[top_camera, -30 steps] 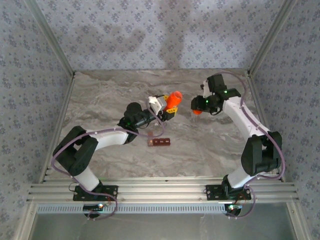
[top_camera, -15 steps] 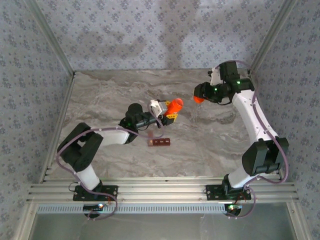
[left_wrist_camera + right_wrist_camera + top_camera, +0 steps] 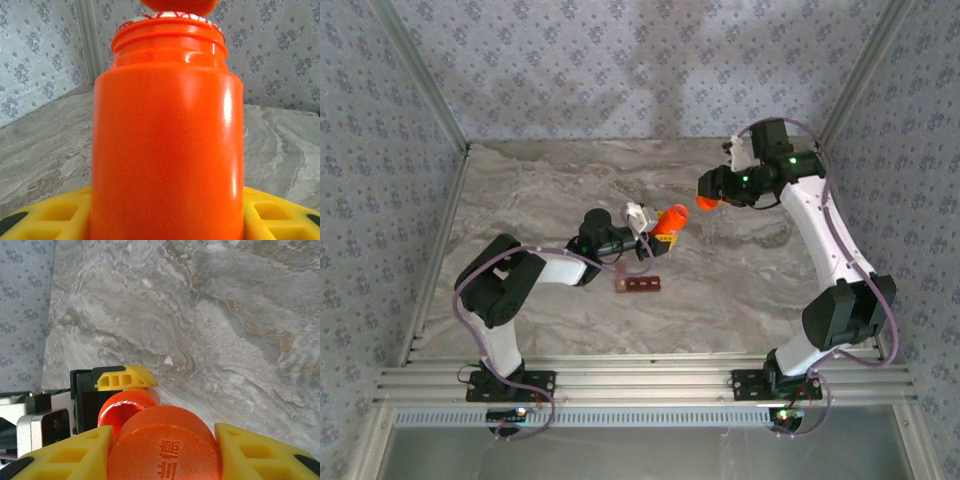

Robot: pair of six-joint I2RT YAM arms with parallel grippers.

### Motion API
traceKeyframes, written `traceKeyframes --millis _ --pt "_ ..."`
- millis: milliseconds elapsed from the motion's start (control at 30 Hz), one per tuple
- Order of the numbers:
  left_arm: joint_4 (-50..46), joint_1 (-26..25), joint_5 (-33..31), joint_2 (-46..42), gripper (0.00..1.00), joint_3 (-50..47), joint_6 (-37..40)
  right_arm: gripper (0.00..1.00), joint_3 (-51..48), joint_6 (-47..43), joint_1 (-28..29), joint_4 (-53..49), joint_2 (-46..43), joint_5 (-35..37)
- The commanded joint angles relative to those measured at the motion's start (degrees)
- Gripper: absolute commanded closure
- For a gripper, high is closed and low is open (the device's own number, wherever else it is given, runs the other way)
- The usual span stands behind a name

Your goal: Sort the pills into containers

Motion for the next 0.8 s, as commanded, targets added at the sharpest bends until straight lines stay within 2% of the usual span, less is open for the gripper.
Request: traceKeyframes --millis 0,767 --pt "3.99 0.18 2.10 0.68 1.00 2.07 -1.22 0.51 2.71 -1.86 1.80 -2.32 1.41 -1.48" --pt "5.50 0.16 4.02 1.14 1.00 2.57 -3.30 0.52 1.52 -2.79 6.45 -1.62 4.94 -2.91"
